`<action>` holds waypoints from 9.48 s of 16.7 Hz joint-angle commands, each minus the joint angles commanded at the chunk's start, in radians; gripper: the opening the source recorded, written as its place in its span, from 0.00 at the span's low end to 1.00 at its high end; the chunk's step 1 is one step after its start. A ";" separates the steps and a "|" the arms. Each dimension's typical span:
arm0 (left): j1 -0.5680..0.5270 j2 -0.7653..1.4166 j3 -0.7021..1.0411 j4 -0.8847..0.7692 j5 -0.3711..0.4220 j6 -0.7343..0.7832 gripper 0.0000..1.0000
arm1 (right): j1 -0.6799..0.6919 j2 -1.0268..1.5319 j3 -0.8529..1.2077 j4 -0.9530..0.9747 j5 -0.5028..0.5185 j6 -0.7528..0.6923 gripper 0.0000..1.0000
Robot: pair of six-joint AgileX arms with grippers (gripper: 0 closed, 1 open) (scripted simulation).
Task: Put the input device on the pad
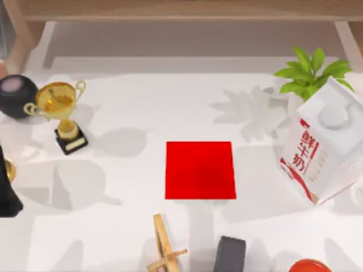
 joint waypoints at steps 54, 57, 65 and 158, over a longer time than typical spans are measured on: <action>0.000 0.000 0.000 0.000 0.000 0.000 1.00 | -0.310 2.006 1.147 -0.717 0.000 -2.177 1.00; 0.000 0.000 0.000 0.000 0.000 0.000 1.00 | -0.310 2.006 1.147 -0.717 0.000 -2.177 0.77; 0.000 0.000 0.000 0.000 0.000 0.000 1.00 | -0.310 2.006 1.147 -0.717 0.000 -2.177 0.17; 0.000 0.000 0.000 0.000 0.000 0.000 1.00 | 0.679 2.413 2.026 -1.186 0.004 0.696 0.00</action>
